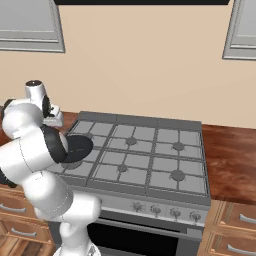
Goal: Place the pan on the front left burner on the stove. Then place the tomato and the onion in the pan and turn on the front left burner.
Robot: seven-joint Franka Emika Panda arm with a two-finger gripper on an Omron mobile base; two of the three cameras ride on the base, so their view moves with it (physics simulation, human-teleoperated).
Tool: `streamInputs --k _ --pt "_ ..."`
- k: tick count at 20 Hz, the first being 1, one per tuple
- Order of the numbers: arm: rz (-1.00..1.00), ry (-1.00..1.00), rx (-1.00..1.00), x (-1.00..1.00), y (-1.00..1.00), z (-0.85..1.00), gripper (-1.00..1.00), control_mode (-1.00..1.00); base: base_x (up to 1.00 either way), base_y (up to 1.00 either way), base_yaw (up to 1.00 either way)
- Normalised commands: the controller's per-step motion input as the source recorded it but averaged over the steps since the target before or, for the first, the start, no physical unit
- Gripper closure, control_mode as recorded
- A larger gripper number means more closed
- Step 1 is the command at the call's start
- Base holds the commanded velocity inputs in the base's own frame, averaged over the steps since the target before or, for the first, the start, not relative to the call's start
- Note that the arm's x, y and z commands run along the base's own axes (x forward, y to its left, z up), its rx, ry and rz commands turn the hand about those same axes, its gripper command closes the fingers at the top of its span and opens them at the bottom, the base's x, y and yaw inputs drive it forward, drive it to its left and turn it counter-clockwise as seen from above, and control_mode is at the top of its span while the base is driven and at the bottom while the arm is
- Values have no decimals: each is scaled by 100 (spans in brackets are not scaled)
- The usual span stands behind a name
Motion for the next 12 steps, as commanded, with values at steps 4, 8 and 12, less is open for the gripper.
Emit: streamInputs --k 4,8,12 --pt "0 0 0 0 -35 0 100 -100 0 0 0" --pt "0 0 0 0 -25 0 100 -100 0 0 0" --pt "0 0 0 3 -18 -13 100 -100 0 0 0"
